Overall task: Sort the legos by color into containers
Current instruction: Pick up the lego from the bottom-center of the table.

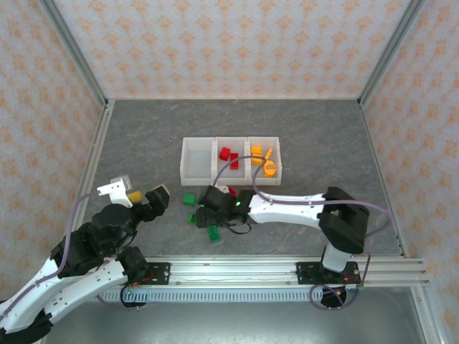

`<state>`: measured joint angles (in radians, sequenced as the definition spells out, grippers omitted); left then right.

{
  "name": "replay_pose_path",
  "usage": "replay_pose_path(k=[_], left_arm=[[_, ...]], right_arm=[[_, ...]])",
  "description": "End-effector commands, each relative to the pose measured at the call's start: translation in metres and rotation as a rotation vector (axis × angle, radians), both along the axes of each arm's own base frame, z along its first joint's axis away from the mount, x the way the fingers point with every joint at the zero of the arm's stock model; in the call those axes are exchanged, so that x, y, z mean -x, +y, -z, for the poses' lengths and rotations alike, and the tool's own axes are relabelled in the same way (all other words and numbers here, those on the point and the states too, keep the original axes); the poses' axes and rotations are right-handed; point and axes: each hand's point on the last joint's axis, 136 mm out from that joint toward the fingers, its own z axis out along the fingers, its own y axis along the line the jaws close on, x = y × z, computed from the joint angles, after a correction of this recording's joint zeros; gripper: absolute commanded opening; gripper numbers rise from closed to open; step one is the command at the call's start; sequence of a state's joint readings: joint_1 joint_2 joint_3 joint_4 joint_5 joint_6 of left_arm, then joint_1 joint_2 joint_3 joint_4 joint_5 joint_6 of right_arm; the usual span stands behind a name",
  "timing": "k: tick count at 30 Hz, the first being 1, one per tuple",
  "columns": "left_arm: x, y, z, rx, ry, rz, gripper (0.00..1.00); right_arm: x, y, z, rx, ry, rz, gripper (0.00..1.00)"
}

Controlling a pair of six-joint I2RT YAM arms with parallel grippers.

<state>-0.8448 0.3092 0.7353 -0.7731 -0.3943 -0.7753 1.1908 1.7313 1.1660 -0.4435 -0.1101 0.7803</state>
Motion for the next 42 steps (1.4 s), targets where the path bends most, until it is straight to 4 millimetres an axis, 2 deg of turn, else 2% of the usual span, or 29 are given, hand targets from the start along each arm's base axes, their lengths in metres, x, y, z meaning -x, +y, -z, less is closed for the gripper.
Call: replay_pose_path(k=[1,8,20,29,36,42], left_arm=[[0.002,0.000,-0.006,0.024,-0.039,0.019,0.99],[0.005,0.002,-0.010,0.048,-0.063,0.024,0.99],[0.007,0.003,-0.014,0.063,-0.084,0.031,0.99],[0.008,0.005,-0.015,0.068,-0.091,0.029,0.99],[0.010,0.007,-0.017,0.083,-0.103,0.026,0.99],[0.010,0.008,-0.018,0.087,-0.105,0.021,0.99]], right_arm=[[-0.016,0.014,-0.007,-0.044,-0.039,0.153,0.85],[-0.029,0.003,-0.001,0.042,-0.080,0.250,0.80],[-0.032,-0.008,0.022,0.167,-0.082,0.274,0.82],[-0.046,-0.012,0.026,0.207,-0.138,0.249,0.82],[-0.055,-0.015,0.029,0.251,-0.155,0.179,0.75],[-0.058,-0.023,0.029,0.283,-0.171,0.161,0.60]])
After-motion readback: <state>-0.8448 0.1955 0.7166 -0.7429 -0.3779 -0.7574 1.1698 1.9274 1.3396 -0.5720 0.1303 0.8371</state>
